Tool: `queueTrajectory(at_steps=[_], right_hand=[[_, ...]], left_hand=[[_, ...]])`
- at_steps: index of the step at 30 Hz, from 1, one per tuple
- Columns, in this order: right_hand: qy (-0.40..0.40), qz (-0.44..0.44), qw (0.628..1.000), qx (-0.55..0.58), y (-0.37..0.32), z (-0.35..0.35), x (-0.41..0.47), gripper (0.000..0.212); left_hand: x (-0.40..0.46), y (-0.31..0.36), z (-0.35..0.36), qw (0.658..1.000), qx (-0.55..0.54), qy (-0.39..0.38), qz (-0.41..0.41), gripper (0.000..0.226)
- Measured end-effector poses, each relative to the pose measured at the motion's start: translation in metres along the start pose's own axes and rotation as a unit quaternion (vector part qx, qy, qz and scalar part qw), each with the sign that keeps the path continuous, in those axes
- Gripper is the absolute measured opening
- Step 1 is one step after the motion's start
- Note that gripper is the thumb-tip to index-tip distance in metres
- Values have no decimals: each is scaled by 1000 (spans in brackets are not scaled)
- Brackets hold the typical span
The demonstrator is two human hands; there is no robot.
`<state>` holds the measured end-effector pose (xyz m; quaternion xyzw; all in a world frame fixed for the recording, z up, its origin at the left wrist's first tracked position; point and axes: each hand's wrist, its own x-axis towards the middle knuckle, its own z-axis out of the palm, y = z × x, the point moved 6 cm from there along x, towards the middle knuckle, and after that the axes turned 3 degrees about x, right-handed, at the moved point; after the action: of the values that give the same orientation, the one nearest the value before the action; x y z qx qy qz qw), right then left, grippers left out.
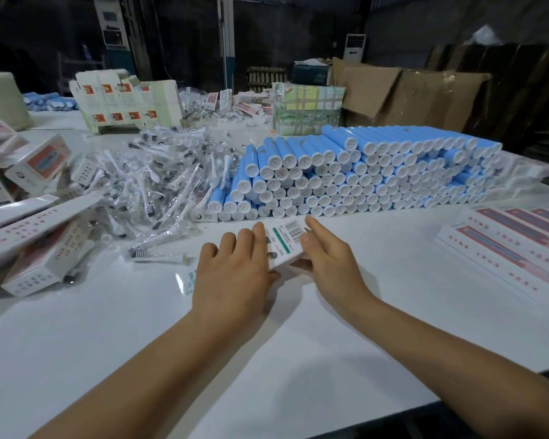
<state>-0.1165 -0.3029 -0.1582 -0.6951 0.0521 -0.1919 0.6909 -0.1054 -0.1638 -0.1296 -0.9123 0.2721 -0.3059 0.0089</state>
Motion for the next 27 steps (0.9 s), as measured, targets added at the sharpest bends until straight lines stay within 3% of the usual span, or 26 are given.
queueTrajectory(at_steps=[5, 9, 11, 13, 14, 15, 17, 19, 20, 21, 22, 23, 27], right_hand=[[-11, -36, 996, -85, 0, 5, -7, 40], [-39, -47, 996, -68, -4, 8, -5, 32], [-42, -54, 997, -24, -7, 8, -4, 32], [-33, -70, 997, 24, -11, 6, -4, 34], [-31, -75, 996, 32, -11, 5, -4, 34], [-33, -76, 996, 25, -11, 5, -4, 34], [-57, -70, 996, -10, -8, 10, -7, 33], [-96, -69, 992, -50, -6, 18, -11, 37], [-116, -72, 988, -74, -7, 24, -13, 42], [-133, -74, 983, -97, -7, 29, -15, 46], [-146, -73, 980, -114, -7, 34, -17, 50], [-154, -72, 977, -129, -6, 37, -17, 56], [-155, -78, 967, -186, -1, 40, -18, 68]], left_hand=[[1, -6, 7, 999, 25, -39, -16, 80], [5, -7, 9, 998, 7, -53, -27, 80], [9, -12, 6, 997, -51, -44, -49, 77], [14, -20, -1, 969, -231, -16, -87, 67], [15, -24, -4, 925, -364, -1, -111, 58], [16, -27, -7, 851, -506, 11, -139, 47], [13, -25, -4, 633, -742, -7, -218, 35], [9, -13, 9, 404, -865, -74, -290, 40], [6, -7, 14, 310, -891, -107, -313, 44], [4, -3, 18, 249, -900, -130, -335, 46], [2, -1, 21, 217, -899, -140, -354, 46], [0, -1, 23, 207, -895, -139, -369, 46], [-1, -4, 29, 221, -895, -113, -371, 39]])
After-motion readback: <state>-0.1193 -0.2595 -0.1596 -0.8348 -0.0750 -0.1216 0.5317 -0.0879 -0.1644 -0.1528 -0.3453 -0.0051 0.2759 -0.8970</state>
